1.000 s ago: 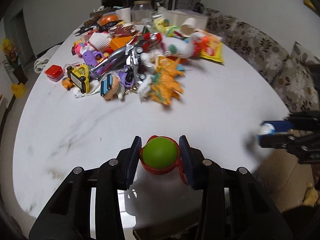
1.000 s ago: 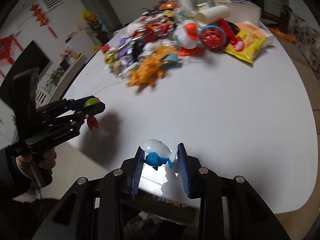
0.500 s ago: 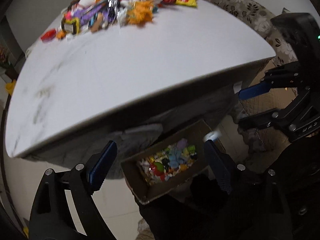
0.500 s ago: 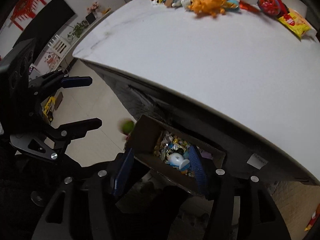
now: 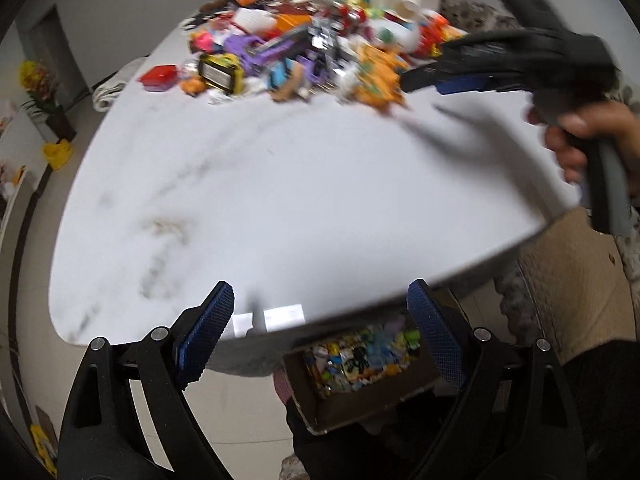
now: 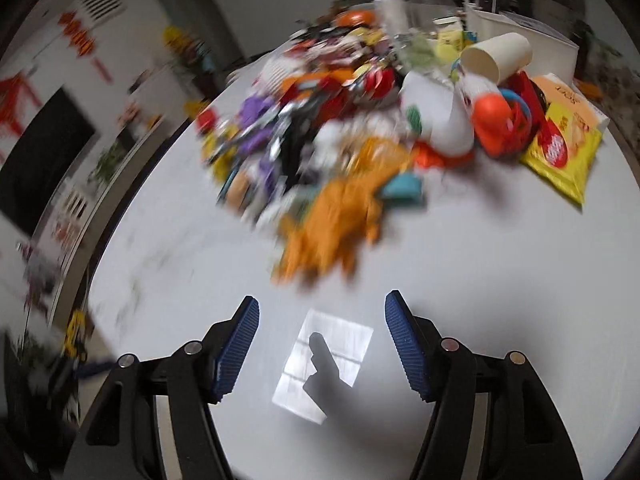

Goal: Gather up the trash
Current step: 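Grasp the orange dinosaur with the right tool while the left tool grasps the white cloth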

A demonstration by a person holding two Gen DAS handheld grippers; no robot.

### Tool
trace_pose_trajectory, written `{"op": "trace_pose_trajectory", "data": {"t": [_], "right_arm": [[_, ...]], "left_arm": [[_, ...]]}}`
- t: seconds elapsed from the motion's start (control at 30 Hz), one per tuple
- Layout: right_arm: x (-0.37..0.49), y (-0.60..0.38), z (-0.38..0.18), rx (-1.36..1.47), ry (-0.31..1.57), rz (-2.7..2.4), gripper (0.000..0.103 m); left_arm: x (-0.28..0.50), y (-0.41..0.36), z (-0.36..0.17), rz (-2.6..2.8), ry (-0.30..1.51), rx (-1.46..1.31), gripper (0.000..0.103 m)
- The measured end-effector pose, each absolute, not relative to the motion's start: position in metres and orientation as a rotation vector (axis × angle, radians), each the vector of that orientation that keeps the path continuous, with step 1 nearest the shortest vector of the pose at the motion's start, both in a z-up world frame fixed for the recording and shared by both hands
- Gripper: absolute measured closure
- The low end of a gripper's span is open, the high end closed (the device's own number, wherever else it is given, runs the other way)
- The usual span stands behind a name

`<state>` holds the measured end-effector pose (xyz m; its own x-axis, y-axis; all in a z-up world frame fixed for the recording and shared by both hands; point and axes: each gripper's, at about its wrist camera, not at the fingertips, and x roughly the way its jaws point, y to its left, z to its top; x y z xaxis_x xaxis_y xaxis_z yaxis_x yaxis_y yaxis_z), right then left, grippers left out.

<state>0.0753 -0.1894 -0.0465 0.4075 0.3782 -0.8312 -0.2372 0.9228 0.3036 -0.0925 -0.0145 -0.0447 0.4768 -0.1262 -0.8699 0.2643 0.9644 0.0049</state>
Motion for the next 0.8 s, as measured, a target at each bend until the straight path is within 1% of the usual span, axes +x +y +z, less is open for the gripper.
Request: {"op": "trace_pose_trajectory", "data": {"t": [0.1, 0.17, 0.27, 0.5, 0.73, 0.77, 0.8], "right_arm": [[0.115, -0.18, -0.059, 0.206, 1.127, 0.359, 0.034], [0.126, -0.171, -0.067, 0.204, 1.164, 0.376, 0.041], [0.125, -0.168, -0.069, 0.167, 1.176, 0.409, 0.042], [0.07, -0.223, -0.056, 0.206, 1.175, 0.4, 0.043], [0.01, -0.269, -0.032, 0.175, 1.171, 0.337, 0.042], [0.002, -0.277, -0.031, 0.19, 1.173, 0.325, 0.042], [-0.006, -0.285, -0.032, 0.203, 1.177, 0.314, 0.042]], "left_arm": [[-0.078, -0.006, -0.038, -0.216, 1.031, 0.118, 0.016], [-0.072, -0.005, -0.036, -0.207, 1.024, 0.109, 0.016], [-0.063, -0.004, -0.033, -0.201, 1.013, 0.092, 0.016], [-0.017, -0.022, -0.034, -0.208, 0.967, 0.092, 0.016], [0.052, -0.073, -0.039, -0.227, 0.911, 0.109, 0.016], [0.061, -0.08, -0.043, -0.219, 0.917, 0.111, 0.019], [0.067, -0.085, -0.047, -0.212, 0.925, 0.108, 0.035]]}}
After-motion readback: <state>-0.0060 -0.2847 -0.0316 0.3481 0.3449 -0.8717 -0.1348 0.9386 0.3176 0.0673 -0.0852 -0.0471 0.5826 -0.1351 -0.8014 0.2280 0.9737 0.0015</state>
